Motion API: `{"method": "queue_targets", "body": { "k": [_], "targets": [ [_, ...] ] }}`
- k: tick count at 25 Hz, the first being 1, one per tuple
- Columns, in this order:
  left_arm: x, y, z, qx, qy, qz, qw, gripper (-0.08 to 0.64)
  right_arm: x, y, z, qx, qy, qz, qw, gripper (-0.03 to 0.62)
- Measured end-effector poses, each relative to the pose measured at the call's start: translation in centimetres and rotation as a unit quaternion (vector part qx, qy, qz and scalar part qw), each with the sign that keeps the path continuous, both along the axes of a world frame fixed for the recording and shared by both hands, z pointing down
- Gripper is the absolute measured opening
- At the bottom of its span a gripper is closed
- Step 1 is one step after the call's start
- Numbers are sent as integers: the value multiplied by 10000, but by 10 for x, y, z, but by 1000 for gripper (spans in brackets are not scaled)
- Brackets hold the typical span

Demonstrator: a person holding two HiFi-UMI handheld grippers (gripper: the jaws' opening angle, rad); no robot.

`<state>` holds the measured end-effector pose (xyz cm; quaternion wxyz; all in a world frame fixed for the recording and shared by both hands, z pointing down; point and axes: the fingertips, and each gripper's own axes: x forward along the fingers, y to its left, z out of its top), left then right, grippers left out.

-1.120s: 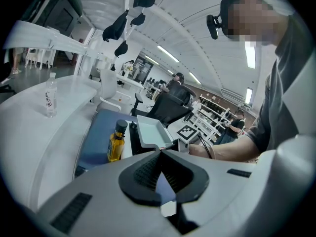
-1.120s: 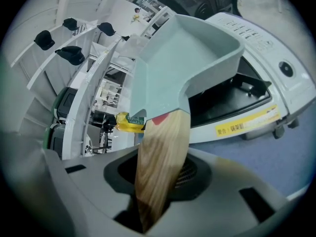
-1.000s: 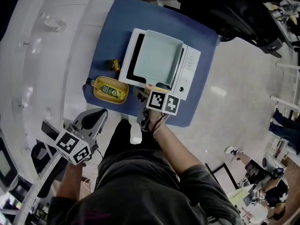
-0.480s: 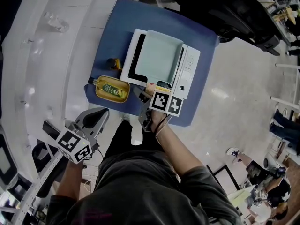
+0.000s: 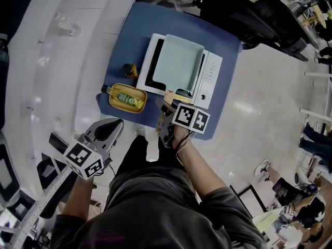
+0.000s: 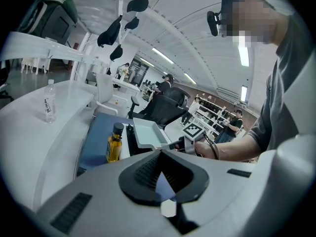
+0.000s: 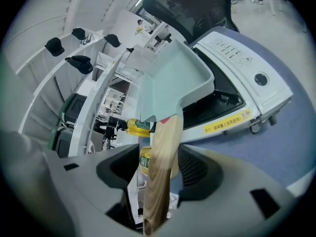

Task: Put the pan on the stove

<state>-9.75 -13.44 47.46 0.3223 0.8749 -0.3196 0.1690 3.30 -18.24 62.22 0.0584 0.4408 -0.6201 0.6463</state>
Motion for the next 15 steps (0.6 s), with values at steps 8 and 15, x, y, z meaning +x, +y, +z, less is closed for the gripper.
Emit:
{"method": "queue_targets", "body": {
  "k": [8,15],
  "targets": [
    [0,-1,-14,210,-6,91,9997,2,27,15,-19,252,236,28,9994,230],
    [5,5,-26,365,65,181,9991,2,44,27,-44,679,493,-94,9964,230]
  ]
}}
